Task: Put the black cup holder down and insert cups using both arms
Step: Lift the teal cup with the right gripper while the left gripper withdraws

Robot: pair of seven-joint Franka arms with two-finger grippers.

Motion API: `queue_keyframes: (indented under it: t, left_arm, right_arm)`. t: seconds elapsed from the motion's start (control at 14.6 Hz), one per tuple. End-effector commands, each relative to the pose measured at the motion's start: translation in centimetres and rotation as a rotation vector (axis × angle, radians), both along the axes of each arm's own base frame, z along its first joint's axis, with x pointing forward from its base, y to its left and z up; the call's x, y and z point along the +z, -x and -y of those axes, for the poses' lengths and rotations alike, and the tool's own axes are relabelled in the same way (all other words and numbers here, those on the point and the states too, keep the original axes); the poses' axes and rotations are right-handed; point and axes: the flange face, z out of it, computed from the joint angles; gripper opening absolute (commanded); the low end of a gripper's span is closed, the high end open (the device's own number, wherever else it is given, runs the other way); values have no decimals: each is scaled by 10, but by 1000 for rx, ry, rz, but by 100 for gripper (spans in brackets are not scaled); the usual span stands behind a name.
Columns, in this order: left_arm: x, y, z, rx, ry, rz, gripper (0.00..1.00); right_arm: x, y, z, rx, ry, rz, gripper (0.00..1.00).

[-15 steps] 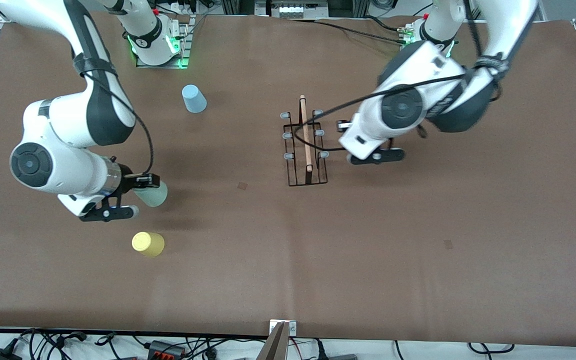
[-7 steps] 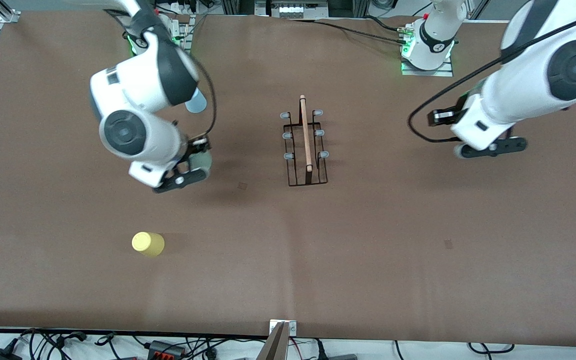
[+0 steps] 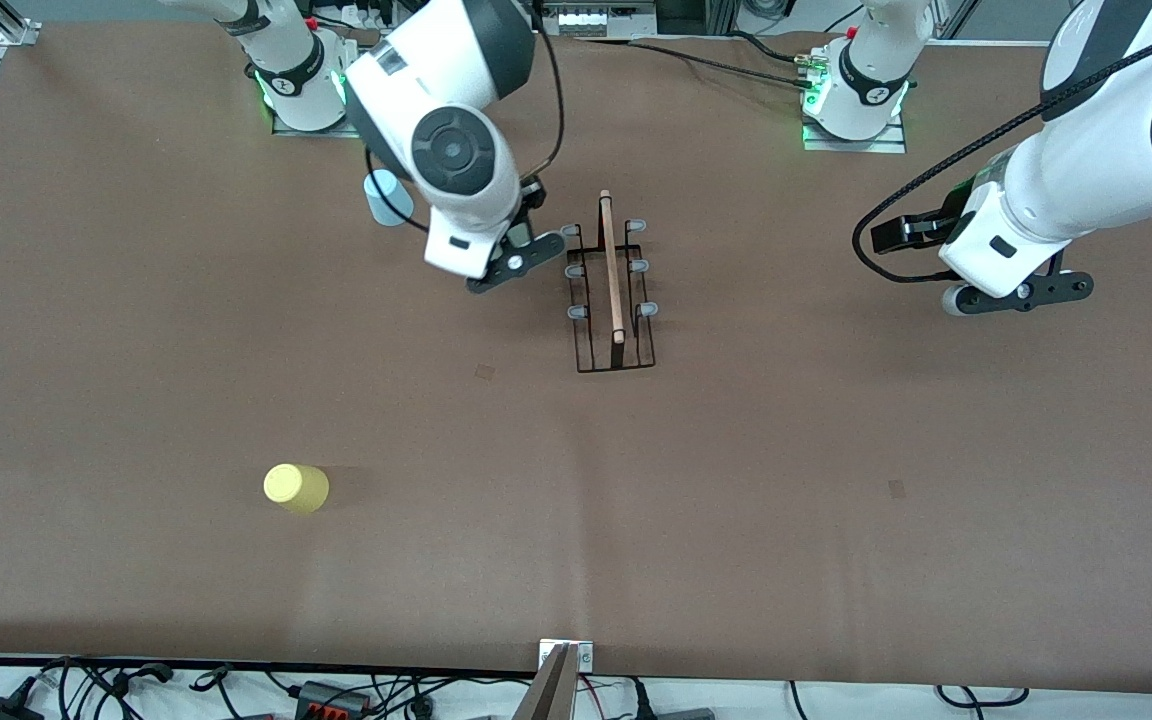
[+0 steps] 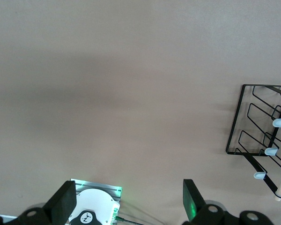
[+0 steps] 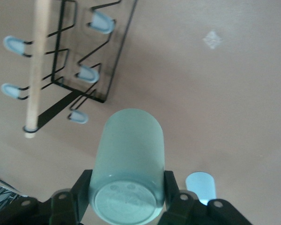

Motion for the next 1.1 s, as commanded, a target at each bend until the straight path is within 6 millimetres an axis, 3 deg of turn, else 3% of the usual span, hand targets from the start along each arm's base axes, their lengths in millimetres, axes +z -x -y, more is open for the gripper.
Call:
queue_keyframes:
  t: [0.0, 0.14, 0.21, 0.34, 0.55, 0.69, 0.89, 1.03]
  left_arm:
    - [7, -4, -11, -9, -6, 14, 100]
    - [7, -14, -26, -29, 19, 17, 100]
    - [5, -14, -20, -41, 10, 17, 100]
    - [13, -24, -35, 2, -41, 50, 100]
    - [24, -33, -72, 43, -44, 91, 100]
    - [28, -25, -85, 20, -36, 122, 100]
    - [26, 0, -84, 32, -46, 211, 100]
    - [24, 3, -83, 28, -47, 225, 100]
  right_arm:
    - [-11, 15, -24, -10, -6, 3, 24]
    - [-32, 34, -48, 0, 11, 1, 24]
    - [-38, 38, -57, -15, 10, 12, 24]
    - [-40, 37, -63, -41, -8, 31, 24]
    - [-44, 36, -64, -44, -8, 32, 24]
    - [-50, 37, -65, -43, -3, 28, 24]
    - [-60, 35, -69, -45, -9, 35, 24]
    - [-65, 42, -77, -31, -8, 34, 24]
